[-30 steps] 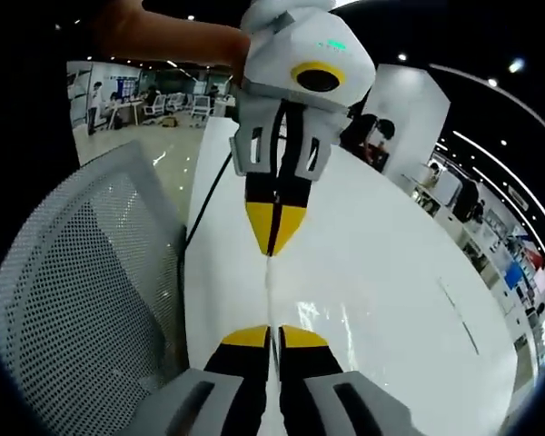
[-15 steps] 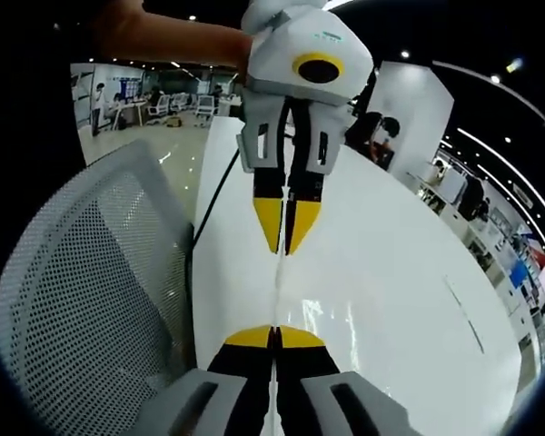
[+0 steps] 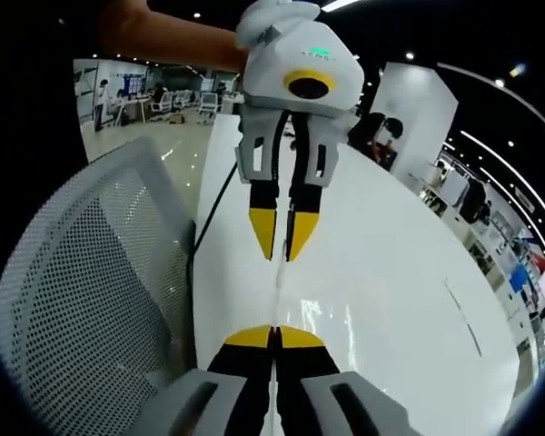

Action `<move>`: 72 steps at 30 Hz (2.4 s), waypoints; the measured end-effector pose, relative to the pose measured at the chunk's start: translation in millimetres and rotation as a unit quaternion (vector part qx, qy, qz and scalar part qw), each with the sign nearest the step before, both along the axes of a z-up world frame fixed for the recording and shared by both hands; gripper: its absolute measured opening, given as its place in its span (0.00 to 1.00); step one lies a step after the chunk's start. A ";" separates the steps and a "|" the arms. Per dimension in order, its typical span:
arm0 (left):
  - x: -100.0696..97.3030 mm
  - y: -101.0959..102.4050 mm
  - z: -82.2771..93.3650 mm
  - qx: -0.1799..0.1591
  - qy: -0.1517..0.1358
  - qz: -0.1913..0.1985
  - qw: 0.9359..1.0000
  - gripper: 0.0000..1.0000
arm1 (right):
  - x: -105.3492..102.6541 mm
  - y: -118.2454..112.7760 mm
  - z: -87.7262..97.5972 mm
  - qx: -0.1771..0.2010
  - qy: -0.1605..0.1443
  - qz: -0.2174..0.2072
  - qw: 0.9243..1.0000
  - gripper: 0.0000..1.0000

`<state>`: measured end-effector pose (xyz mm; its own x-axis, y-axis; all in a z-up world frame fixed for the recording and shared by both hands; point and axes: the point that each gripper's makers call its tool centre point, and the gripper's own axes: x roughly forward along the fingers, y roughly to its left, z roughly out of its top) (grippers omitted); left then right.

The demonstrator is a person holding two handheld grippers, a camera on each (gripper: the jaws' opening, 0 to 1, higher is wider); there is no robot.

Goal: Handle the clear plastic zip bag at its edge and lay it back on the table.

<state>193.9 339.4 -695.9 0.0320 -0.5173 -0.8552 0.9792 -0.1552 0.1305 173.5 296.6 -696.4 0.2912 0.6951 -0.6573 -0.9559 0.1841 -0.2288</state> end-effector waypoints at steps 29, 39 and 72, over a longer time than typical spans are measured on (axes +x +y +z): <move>-3.7 -6.5 -2.3 -0.005 -0.001 -0.015 1.000 0.00 | 6.0 20.1 12.0 0.032 -0.001 -0.009 0.999 0.06; -4.3 -8.0 -0.8 -0.007 0.001 -0.005 1.000 0.00 | 8.0 31.2 12.8 0.037 -0.007 -0.006 0.999 0.06; -7.0 -13.3 2.7 -0.014 -0.006 -0.014 1.000 0.00 | 10.1 39.3 5.4 0.033 0.007 -0.010 0.999 0.00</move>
<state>186.9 326.1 -693.1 0.0278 -0.5418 -0.8401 0.9730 -0.1778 0.1469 183.6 336.0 -691.0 0.2961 0.7310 -0.6148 -0.9550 0.2172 -0.2018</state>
